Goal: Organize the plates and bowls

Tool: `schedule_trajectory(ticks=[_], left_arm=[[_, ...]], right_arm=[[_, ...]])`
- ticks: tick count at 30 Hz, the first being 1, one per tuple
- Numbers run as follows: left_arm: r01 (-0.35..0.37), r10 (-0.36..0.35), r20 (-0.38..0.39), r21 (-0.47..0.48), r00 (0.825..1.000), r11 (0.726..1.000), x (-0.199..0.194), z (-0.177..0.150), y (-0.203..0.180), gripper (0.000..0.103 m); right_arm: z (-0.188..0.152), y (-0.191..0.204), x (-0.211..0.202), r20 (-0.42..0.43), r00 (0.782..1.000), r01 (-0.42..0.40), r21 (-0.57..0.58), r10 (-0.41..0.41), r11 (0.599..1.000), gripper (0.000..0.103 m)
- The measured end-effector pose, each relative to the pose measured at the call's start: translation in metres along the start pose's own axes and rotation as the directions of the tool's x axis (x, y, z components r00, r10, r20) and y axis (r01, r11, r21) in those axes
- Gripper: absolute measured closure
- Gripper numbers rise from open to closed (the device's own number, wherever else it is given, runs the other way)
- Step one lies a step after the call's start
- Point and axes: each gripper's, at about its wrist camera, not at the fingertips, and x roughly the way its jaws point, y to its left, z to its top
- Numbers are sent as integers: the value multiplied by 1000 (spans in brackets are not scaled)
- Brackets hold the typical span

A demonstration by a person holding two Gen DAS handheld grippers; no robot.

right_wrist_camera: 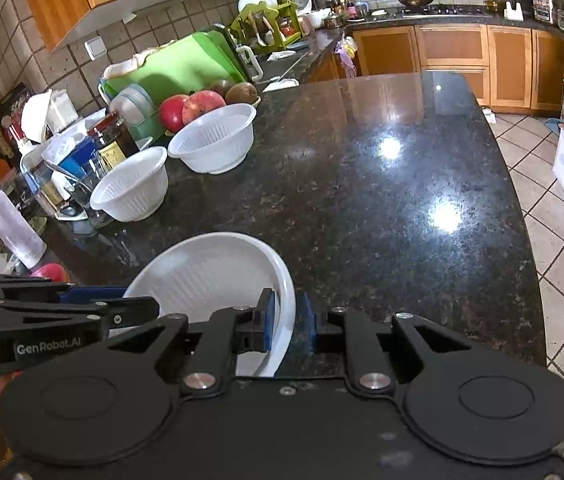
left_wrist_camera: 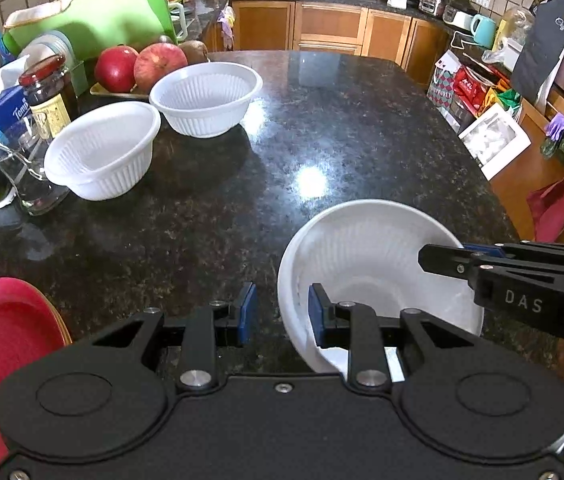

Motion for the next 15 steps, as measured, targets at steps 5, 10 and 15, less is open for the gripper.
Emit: schedule_trajectory(ticks=[5,10,15], left_arm=[[-2,2,15,-3,1000,1000,-5,3,-1,67],[-18,19,34,-10,999,1000,-12,2,-2,65],[-38,41,77,-32,996,999,-23,1,4,50]], right_arm=[[3,-2,-9,39,999,8,0,-8,1000,75],[4,-4,-22,104,994,30,-2,-30,1000,65],[3,1,-38,206,976,75,-46,-64,996,47]])
